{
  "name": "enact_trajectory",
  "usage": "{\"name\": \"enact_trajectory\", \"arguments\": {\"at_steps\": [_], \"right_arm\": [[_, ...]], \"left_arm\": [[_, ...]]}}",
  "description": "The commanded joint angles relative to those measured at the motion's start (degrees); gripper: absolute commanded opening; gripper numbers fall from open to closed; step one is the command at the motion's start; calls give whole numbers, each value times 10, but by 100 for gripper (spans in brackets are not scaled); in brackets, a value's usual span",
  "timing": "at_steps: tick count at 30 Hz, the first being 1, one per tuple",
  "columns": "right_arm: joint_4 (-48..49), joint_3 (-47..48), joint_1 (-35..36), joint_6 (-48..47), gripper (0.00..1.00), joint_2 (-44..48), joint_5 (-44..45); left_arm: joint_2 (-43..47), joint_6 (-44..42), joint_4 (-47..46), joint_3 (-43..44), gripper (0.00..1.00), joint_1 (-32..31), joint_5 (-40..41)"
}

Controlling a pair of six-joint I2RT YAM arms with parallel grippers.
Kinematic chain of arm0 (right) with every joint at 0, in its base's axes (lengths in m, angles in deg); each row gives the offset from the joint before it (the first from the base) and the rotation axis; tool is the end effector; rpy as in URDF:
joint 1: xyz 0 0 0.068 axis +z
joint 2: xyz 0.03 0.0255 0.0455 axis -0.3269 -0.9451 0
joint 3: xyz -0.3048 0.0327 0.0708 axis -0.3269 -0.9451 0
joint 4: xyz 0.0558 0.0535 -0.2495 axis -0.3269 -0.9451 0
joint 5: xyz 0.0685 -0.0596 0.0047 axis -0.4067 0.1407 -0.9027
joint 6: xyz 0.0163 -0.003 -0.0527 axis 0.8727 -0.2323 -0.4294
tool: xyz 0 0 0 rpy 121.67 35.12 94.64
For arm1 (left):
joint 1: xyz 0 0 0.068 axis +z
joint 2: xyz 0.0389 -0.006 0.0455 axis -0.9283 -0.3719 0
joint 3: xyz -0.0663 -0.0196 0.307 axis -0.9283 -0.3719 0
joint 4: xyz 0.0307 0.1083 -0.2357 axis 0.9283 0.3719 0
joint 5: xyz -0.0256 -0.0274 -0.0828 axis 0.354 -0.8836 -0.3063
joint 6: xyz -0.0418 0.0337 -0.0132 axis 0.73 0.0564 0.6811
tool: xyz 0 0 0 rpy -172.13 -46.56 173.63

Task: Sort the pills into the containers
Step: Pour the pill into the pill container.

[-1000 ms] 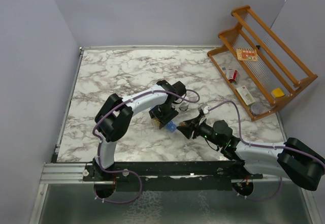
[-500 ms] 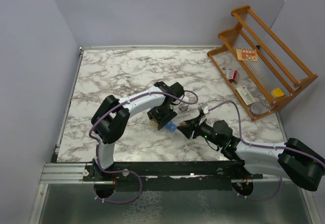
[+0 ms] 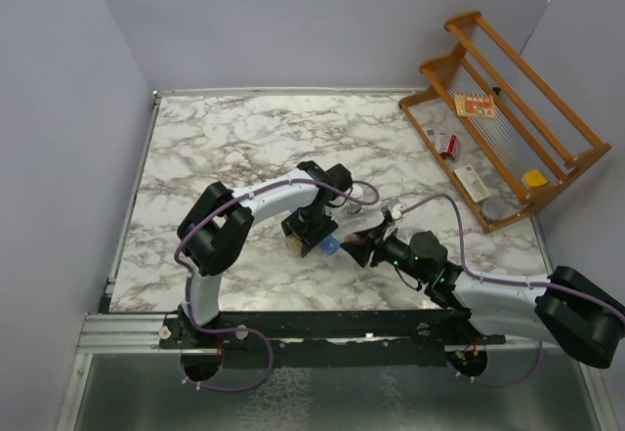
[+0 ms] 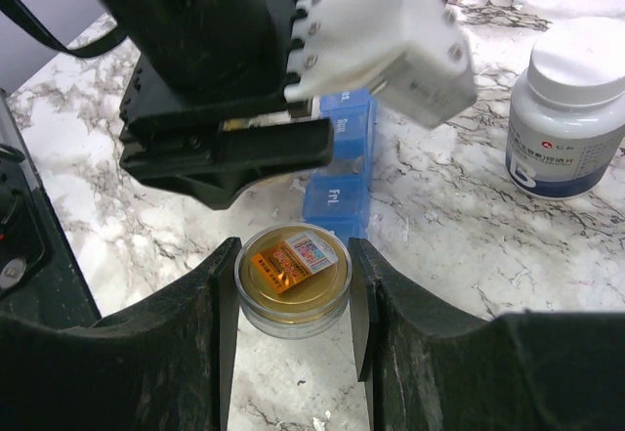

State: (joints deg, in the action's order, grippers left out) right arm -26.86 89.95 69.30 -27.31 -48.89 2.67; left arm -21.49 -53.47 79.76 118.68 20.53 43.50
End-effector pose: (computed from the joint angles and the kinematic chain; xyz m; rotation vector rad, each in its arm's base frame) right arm 0.1125 0.1364 0.1983 -0.4788 1.7992 0.9070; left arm 0.2493 -0.2743 0.2311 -1.1526 -2.9090 0.0150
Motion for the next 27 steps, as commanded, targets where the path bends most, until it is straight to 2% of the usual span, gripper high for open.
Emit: {"name": "enact_trajectory", "arguments": {"at_steps": [1, 27], "right_arm": [[0, -5, 3, -4, 1, 12, 14], [1, -10, 3, -3, 1, 23, 13]], "left_arm": [[-12, -3, 13, -7, 0, 1, -16], [-35, -7, 39, 36, 0, 4, 3]]}}
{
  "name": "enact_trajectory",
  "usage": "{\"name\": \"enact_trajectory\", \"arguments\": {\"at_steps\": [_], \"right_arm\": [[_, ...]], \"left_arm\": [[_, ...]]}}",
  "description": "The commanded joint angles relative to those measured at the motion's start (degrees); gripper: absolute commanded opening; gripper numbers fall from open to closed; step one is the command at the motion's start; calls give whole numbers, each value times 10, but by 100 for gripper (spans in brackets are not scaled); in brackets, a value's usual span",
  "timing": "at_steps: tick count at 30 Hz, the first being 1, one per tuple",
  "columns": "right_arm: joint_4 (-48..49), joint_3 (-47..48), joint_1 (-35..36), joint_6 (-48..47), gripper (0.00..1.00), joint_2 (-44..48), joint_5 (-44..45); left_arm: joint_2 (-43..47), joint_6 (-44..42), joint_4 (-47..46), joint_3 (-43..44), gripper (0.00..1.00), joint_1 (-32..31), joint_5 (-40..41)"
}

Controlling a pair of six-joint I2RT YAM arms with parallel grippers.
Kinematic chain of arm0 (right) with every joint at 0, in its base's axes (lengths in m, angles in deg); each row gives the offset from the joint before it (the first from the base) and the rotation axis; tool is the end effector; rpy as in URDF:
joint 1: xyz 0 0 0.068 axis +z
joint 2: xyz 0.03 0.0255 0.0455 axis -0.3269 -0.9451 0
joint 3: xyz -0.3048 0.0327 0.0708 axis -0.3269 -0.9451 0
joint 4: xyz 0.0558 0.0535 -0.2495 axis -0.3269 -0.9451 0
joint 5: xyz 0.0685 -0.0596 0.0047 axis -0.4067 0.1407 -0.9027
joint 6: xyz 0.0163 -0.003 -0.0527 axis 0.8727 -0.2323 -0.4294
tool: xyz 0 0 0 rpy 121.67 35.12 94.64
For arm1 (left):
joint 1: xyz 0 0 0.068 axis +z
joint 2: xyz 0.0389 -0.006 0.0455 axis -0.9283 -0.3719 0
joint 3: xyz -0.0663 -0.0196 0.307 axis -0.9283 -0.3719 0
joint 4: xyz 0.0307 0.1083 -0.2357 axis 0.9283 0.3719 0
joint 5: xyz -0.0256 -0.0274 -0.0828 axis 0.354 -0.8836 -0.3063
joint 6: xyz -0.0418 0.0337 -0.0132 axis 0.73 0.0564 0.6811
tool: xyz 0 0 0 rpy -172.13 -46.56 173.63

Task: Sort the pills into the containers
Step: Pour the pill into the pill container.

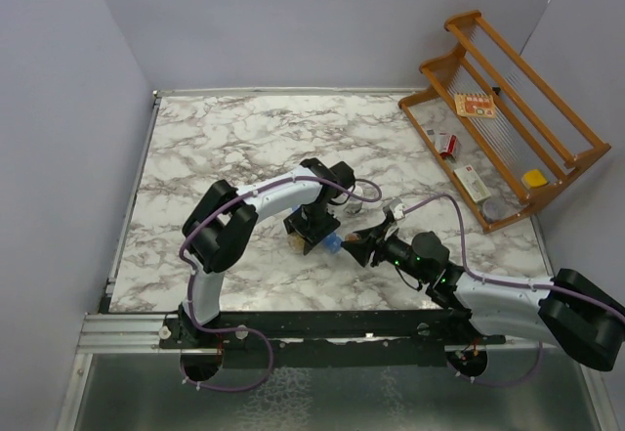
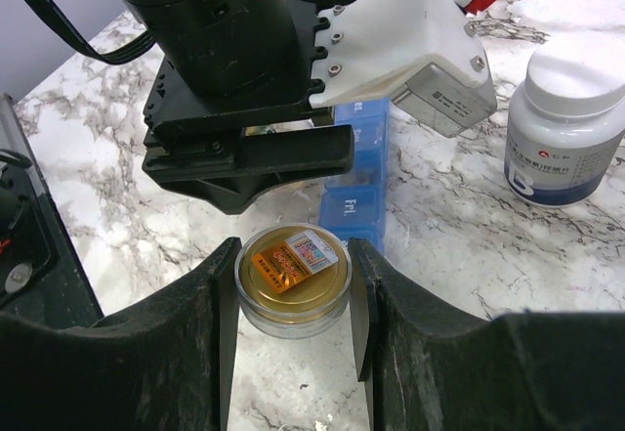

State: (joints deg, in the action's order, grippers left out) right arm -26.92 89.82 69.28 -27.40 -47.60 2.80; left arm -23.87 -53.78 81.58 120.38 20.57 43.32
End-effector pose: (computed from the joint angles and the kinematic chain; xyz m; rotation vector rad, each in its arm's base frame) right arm 0.1111 0.1344 0.2010 -0.4732 1.7797 0.9117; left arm 0.2536 -0.2789 0.2236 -1.1438 -2.8688 -0.0101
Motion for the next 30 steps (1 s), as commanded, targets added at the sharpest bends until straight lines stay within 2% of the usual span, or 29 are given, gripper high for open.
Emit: {"name": "enact_trajectory", "arguments": {"at_steps": [1, 9, 16, 23, 27, 30], "right_arm": [[3, -10, 3, -2, 1, 11, 11], [3, -20, 3, 2, 1, 28, 15], [-9, -22, 3, 1, 1, 47, 21], [-7, -20, 3, 0, 1, 40, 19], [-5, -19, 3, 0, 1, 36, 20], [-4, -17, 3, 0, 1, 31, 18]], "left_arm": [[-13, -3, 23, 25, 0, 3, 6], [-40, 1, 43, 65, 0, 3, 47], [-40, -1, 48, 53, 0, 4, 55], [-24, -4, 60, 50, 0, 4, 107], [-18, 0, 59, 65, 0, 3, 114], [-26, -5, 51, 53, 0, 3, 85]]}}
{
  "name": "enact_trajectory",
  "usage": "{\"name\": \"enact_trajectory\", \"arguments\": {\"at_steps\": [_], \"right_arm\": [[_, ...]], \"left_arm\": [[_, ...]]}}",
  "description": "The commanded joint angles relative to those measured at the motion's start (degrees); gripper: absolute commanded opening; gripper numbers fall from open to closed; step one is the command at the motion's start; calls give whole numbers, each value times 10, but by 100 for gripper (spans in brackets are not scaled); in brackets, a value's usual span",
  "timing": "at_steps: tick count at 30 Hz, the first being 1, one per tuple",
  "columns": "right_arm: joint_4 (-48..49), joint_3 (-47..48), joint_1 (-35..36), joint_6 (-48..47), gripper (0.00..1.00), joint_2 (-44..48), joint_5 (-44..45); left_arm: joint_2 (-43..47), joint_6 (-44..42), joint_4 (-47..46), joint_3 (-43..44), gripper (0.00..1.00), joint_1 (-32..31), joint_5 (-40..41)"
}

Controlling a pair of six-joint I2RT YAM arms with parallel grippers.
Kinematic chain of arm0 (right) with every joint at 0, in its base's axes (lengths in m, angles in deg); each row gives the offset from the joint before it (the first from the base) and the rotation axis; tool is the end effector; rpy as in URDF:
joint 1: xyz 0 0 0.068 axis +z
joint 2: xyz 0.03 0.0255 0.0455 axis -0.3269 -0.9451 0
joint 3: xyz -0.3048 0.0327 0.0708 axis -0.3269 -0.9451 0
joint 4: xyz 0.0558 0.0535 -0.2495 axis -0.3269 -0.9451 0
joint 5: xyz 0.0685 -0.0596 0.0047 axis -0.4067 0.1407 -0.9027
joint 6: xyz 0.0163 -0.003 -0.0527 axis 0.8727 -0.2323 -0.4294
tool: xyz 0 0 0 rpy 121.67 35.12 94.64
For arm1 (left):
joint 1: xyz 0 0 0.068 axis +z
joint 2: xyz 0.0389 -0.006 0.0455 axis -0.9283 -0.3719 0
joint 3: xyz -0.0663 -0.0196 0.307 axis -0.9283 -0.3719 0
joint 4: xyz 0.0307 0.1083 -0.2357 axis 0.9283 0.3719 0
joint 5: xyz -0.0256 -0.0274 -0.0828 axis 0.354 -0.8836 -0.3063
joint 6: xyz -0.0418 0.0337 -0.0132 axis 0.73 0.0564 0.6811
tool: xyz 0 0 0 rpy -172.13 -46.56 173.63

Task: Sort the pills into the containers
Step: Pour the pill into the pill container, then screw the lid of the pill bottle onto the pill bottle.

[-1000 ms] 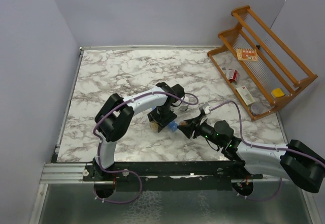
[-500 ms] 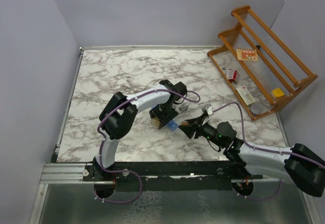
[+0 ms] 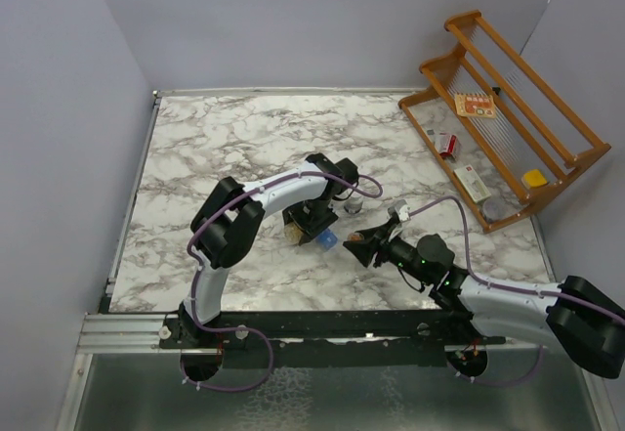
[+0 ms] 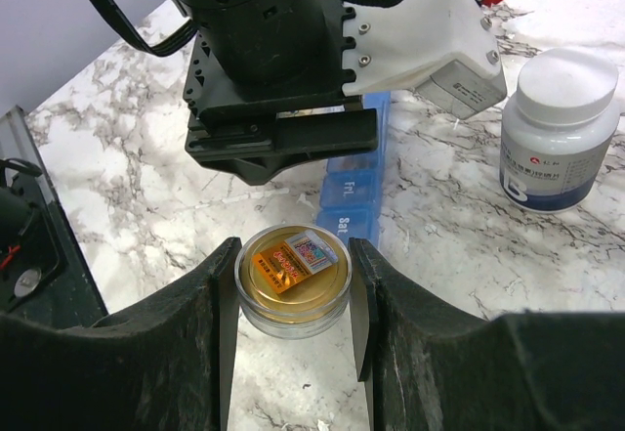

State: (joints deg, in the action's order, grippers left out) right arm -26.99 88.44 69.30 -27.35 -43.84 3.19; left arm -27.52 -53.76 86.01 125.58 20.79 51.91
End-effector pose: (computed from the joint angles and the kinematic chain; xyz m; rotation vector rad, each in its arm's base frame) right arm 0.1048 0.1266 0.2033 -0.4573 1.7404 0.9232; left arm 0.2682 -0.2843 0.2229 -1.1517 -2.8760 -0.2534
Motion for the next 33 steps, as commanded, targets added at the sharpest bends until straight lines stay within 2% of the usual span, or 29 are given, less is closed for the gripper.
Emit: {"name": "enact_trajectory", "arguments": {"at_steps": [1, 7, 10, 24, 33], "right_arm": [[-3, -4, 3, 0, 1, -7, 14], [-6, -6, 3, -1, 1, -2, 16], [-7, -4, 3, -1, 1, -1, 17], [-29, 3, 3, -8, 1, 11, 30], [-47, 15, 3, -13, 1, 10, 38]], "left_arm": [[9, -6, 0, -5, 0, 0, -12], [15, -3, -10, 21, 0, -2, -24], [25, -2, -14, 12, 0, -1, -47], [74, -7, -28, -6, 0, 1, -55], [181, 8, -93, -37, 0, 2, -70]]}}
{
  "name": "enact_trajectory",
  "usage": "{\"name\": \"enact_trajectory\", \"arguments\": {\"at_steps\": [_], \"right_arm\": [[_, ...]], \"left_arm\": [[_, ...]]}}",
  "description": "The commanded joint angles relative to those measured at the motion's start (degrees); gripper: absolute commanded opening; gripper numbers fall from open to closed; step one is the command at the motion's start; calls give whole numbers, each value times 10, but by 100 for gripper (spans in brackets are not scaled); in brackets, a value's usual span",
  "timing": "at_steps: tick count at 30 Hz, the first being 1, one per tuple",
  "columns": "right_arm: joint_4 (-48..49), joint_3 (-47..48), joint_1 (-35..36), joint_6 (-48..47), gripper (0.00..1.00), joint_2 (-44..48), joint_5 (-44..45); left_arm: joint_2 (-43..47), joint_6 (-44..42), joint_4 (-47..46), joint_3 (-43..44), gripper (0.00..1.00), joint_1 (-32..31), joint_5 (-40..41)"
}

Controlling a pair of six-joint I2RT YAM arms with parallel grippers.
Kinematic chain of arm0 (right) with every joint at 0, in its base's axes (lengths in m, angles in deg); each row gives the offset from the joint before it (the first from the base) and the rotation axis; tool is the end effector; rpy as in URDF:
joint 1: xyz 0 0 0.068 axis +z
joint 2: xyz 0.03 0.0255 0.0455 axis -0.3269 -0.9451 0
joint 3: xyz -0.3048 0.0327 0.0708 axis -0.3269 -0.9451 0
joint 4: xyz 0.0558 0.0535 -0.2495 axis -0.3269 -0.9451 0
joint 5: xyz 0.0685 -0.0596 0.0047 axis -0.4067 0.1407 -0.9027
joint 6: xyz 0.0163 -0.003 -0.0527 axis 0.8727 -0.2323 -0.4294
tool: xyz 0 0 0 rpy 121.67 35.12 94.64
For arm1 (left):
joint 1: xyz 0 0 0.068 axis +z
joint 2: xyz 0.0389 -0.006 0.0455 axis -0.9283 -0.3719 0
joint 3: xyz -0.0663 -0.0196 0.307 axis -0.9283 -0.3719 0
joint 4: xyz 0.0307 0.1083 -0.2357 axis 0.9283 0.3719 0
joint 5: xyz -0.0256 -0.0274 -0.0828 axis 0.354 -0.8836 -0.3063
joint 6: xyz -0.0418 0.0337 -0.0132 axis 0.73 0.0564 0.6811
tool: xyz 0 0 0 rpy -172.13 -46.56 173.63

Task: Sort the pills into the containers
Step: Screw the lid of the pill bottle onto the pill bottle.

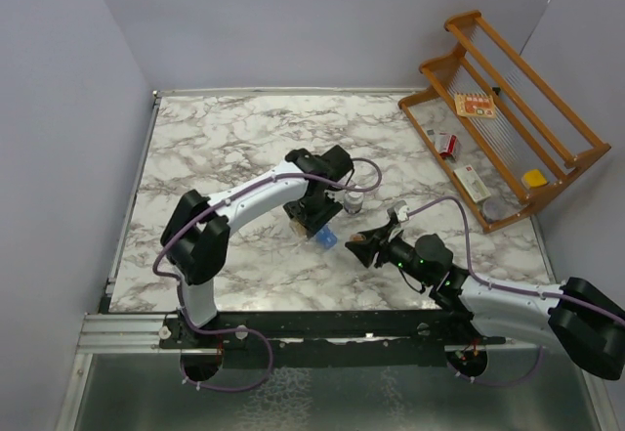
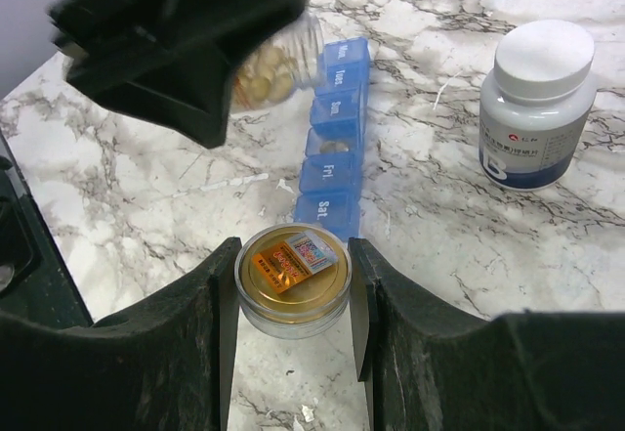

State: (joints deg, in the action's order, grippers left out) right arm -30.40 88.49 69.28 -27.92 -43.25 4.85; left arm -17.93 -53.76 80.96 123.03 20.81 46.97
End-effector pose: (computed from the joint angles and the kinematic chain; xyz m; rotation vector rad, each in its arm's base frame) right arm 0.1045 0.1245 0.1985 -0.4549 1.7850 0.8721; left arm 0.2528 -0.2721 0.2721 1.1100 2.8111 -0.0091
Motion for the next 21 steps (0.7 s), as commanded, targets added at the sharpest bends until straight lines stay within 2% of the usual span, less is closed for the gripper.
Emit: {"name": "enact_trajectory", "arguments": {"at_steps": [1, 8, 11, 16, 21], "right_arm": [[-14, 17, 3, -8, 1, 3, 22], [-22, 32, 3, -16, 1, -9, 22], [-35, 46, 3, -24, 1, -9, 22], [-77, 98, 3, -52, 1, 2, 14], [-127, 155, 3, -100, 1, 5, 10]], "left_arm": [[108, 12, -51, -18, 0, 2, -20], [255, 52, -122, -88, 0, 1, -10], [328, 76, -169, -148, 0, 1, -17], [463, 102, -253, -232, 0, 0, -21], [591, 89, -337, -308, 0, -1, -40]]}}
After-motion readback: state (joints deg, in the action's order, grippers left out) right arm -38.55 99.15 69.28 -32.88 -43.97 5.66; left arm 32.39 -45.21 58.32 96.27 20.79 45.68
